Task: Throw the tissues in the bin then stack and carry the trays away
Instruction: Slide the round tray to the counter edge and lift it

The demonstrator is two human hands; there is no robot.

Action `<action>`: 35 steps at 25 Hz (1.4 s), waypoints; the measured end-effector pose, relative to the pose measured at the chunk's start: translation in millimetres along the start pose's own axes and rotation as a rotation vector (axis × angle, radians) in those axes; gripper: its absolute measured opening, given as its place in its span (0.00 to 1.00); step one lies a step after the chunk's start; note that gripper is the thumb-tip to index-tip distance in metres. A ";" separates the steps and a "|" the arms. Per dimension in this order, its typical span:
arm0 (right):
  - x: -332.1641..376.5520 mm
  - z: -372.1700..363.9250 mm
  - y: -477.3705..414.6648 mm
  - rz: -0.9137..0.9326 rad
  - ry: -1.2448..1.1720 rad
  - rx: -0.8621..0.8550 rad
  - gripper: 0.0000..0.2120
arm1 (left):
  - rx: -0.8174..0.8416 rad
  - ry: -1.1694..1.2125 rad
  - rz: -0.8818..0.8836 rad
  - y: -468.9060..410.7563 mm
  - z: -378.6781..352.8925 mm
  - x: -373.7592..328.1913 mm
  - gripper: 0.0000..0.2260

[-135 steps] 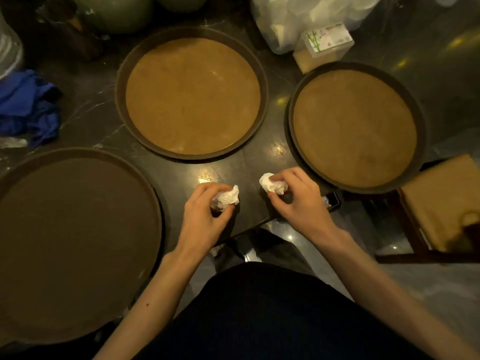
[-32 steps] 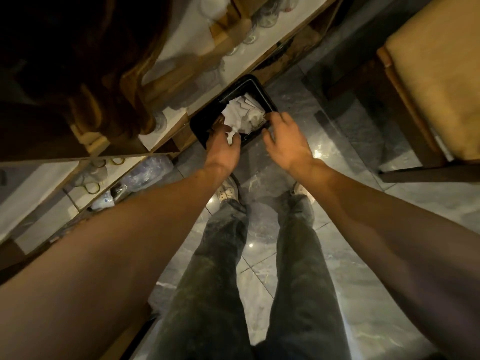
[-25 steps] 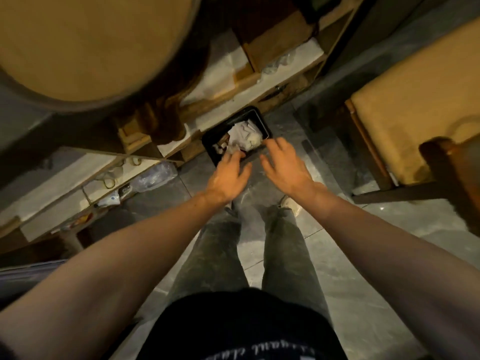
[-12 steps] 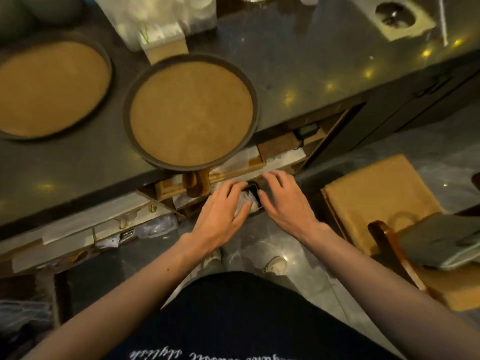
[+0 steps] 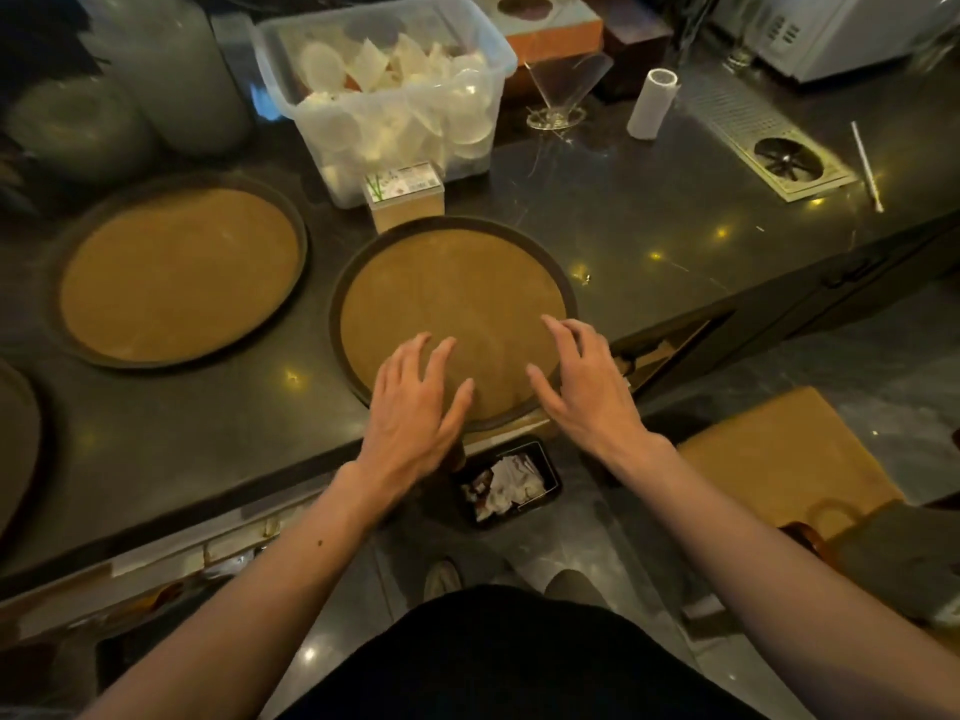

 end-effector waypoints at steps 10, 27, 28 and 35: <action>-34.9 -1.9 -80.9 -0.081 0.054 0.113 0.33 | 0.025 -0.008 0.347 -38.2 10.5 63.7 0.28; -100.4 -11.5 -138.2 -0.183 -0.284 0.278 0.39 | 0.028 0.388 0.794 -60.5 -7.4 110.4 0.39; -99.6 -12.8 -138.9 -0.212 -0.286 0.280 0.39 | 0.022 0.405 0.785 -62.5 -7.1 114.2 0.39; -94.1 -25.1 -148.9 -0.437 -0.322 0.288 0.32 | 0.008 0.418 0.760 -71.3 -9.6 132.6 0.34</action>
Point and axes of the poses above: each hand's wrist, its own y-axis away from the middle knuckle, its own z-axis out of the back of the hand, x = y × z, the point moved 3 cm from there along -y, towards the middle knuckle, and after that the axes turned 10 degrees about x, right-handed, at the moved point
